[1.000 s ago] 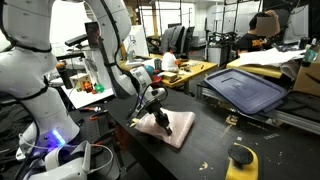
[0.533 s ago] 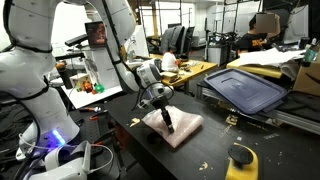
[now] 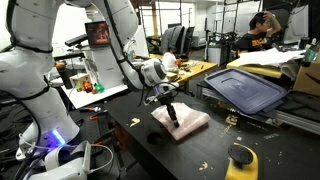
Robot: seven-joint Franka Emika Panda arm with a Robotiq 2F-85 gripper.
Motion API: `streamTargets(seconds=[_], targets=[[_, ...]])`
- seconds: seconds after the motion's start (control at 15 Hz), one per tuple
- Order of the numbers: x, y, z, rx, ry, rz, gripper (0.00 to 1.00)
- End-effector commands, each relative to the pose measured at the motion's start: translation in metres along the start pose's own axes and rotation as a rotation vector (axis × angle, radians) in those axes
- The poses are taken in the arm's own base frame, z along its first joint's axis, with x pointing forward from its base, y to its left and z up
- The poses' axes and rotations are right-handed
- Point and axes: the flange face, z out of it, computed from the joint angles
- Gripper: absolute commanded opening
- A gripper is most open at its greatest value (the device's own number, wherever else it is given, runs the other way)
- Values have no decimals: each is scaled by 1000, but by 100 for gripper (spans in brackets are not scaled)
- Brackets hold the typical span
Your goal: Fold the plastic in half, then move the plastic to the right
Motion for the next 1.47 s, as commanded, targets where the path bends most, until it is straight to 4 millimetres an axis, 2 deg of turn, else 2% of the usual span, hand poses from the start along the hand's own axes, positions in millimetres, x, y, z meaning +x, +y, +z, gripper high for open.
streamTargets(seconds=[0.0, 0.2, 0.4, 0.8, 0.93, 1.07, 1.27, 1.4], targets=[[7, -16, -7, 113, 23, -14, 0], [11, -21, -20, 181, 49, -45, 0], [16, -16, -38, 227, 82, -101, 0], [33, 15, -96, 322, 181, -237, 0], [32, 16, -114, 385, 191, -286, 0], [21, 6, -129, 457, 179, -336, 0], [9, -19, -152, 551, 126, -401, 0], [10, -37, -169, 621, 90, -437, 0]])
